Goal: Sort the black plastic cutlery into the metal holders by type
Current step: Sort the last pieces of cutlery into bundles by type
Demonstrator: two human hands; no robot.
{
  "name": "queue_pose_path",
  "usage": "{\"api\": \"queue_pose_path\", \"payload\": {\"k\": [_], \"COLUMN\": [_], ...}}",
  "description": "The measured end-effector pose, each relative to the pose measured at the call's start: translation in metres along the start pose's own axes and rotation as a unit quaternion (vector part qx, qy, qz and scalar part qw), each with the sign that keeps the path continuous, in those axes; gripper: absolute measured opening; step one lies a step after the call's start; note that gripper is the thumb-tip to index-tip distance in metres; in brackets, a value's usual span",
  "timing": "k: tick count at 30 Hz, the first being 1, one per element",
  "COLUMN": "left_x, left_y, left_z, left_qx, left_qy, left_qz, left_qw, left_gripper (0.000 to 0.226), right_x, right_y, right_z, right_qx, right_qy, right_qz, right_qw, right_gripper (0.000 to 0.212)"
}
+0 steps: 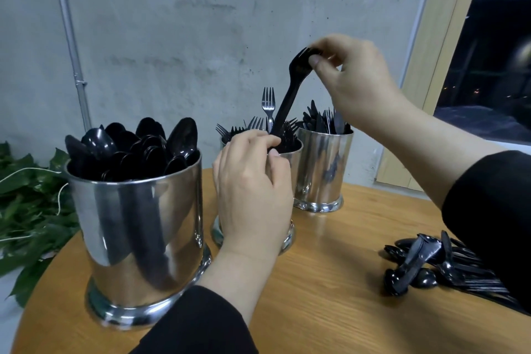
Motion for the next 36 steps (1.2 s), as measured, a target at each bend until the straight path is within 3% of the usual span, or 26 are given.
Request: {"api": "queue_pose_path", "payload": {"k": [5,8,19,23,31,36], "left_x": [-0.001,-0.002,-0.002,-0.003,-0.004,-0.005], "left_y": [-0.002,-0.002,0.000,0.000,0.000,0.001], "left_z": [0.006,0.008,0.008,0.009,0.009,0.008], "left_qx": [-0.004,0.002,0.009,0.010,0.018,0.018], "left_qy": [0.033,0.040,0.049,0.050,0.048,0.043], "left_qz": [0.023,0.020,0.031,0.030,0.026,0.032], "left_qw": [0.999,0.999,0.998,0.998,0.998,0.998], "left_gripper": [0.029,0.029,0.031,0.031,0.031,0.034], "right_x": [-0.006,-0.009,-0.020,-0.018,-0.004,-0.005], "right_y": [-0.027,-0.031,-0.014,-0.028,-0.060,-0.062], "right_z": [-0.006,-0.005,-0.001,0.002,-0.007,-0.013], "right_qx": [0.022,0.032,0.023,0.067,0.130,0.154], "right_qy": [-0.016,-0.013,0.013,0.035,0.010,0.029], "right_qz": [0.090,0.103,-0.035,0.013,0.209,0.257], "right_qw": [0.996,0.994,0.999,0.997,0.969,0.954], "right_gripper": [0.020,0.019,0.022,0.023,0.028,0.033]}}
Point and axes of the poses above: each hand's wrist, its own x-axis away from the middle knuckle, its own y-axis out of the back of the hand, z = x × y, the point moved 3 cm from there along -x, towards the middle knuckle, and after that the axes turned 1 degree about -z, right-handed, at the moved point
